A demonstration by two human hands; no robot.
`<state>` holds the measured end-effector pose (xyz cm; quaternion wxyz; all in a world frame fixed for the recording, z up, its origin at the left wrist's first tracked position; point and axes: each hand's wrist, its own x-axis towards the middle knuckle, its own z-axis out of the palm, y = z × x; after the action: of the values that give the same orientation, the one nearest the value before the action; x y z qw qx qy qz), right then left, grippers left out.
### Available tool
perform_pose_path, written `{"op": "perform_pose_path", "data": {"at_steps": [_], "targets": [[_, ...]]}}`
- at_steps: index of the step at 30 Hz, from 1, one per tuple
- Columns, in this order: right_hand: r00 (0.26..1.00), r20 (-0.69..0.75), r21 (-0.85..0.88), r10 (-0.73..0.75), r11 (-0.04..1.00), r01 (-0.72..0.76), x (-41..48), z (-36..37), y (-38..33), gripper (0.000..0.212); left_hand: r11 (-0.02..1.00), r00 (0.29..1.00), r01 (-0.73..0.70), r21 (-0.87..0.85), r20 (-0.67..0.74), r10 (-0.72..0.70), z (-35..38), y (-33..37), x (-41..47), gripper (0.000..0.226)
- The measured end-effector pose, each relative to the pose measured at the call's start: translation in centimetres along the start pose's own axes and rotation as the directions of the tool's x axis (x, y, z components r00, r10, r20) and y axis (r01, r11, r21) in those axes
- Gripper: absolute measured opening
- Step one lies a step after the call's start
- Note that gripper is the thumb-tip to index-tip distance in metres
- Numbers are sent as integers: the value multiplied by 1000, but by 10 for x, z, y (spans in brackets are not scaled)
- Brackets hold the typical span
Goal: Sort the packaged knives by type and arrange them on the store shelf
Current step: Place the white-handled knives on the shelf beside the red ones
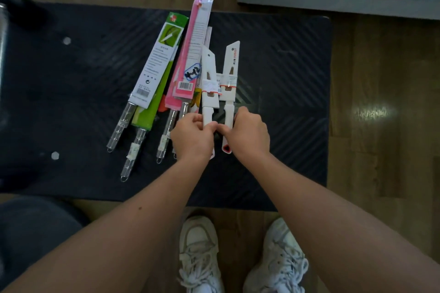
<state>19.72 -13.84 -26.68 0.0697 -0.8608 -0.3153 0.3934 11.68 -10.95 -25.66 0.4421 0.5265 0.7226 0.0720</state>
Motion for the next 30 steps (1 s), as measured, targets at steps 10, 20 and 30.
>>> {"op": "perform_pose_path", "data": {"at_steps": [10, 20, 30], "targets": [[981, 156, -37, 114, 993, -110, -12, -29, -1, 24, 998, 997, -5, -62, 79, 10, -24, 24, -15, 18], [997, -5, 62, 82, 995, -81, -80, -221, -52, 20, 976, 988, -112, -187, 84, 130, -113, 184, -79, 17], [960, -273, 45, -62, 996, 77, -221, -458, -146, 26, 889, 938, -266, -373, 112, 327, -246, 392, -192, 20]]}}
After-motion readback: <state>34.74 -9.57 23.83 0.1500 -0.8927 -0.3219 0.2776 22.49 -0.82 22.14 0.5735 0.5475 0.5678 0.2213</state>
